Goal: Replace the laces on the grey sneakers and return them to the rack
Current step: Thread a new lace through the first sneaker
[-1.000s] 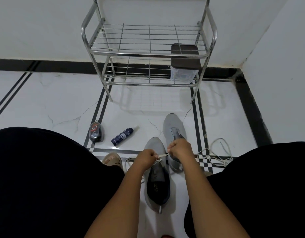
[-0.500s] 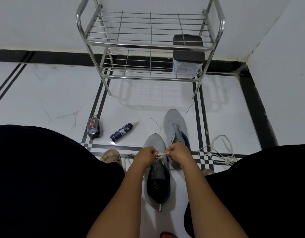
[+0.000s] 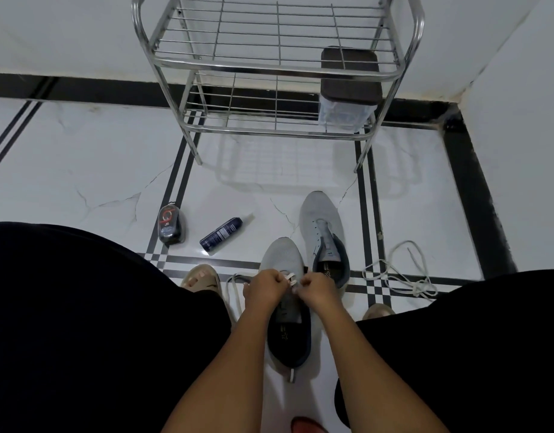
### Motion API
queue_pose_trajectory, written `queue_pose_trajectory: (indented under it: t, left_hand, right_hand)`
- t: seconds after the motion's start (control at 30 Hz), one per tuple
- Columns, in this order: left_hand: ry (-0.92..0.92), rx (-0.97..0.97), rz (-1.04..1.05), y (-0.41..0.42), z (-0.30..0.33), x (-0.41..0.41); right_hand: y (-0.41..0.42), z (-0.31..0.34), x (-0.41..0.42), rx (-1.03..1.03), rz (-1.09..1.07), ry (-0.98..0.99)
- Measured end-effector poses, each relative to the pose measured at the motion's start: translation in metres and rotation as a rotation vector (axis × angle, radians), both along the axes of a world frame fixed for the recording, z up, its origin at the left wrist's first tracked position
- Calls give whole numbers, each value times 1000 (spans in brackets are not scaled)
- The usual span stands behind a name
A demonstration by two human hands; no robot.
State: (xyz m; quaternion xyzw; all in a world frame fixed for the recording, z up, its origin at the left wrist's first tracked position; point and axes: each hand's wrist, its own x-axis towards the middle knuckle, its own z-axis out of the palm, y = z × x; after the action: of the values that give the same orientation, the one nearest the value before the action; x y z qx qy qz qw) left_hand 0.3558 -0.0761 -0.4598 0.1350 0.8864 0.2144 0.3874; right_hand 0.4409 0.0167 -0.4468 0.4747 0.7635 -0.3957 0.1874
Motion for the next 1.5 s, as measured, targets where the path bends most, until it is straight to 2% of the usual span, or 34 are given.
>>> queue_pose_trajectory:
  t: [0.13,0.33,0.6,0.83,0.93,1.07,1.17,1.23,1.33,1.43,1.5]
  left_hand:
    - [108,-63,-31,-1,-9,9]
    - [196,-61,-102,-4,-20,18]
    - [222,-36,-135,3,-19,23]
    - [273,-58,-160,6,-19,24]
    - [313,-58,-205,7,-19,25]
    - [354,-72,-299,9,-19,27]
    - [361,-60,-320,5,-18,30]
    - [376,-16,-235,0,-16,33]
    - [418,-96,-31,-13,-6,38]
    - [330,-203,100,-29,-3,43]
    - [217,-198,196,-37,-3,44]
  right_hand:
    - [-10,-17,11,-19,-143,79]
    - [-4,-28,20,-43,-282,73]
    - [-2,-33,21,-136,-400,133]
    - [-4,-30,22,-155,-379,136]
    - [-3,-29,19,-246,-439,127]
    - [-3,-41,25,-481,-686,192]
    - [-7,-36,28,-521,-743,238]
    - [-9,-36,28,-530,-770,250]
    - [-8,-35,23,-458,-730,174]
    - [-5,-24,16,-156,-383,17]
    - [-5,-16,12,7,-282,3]
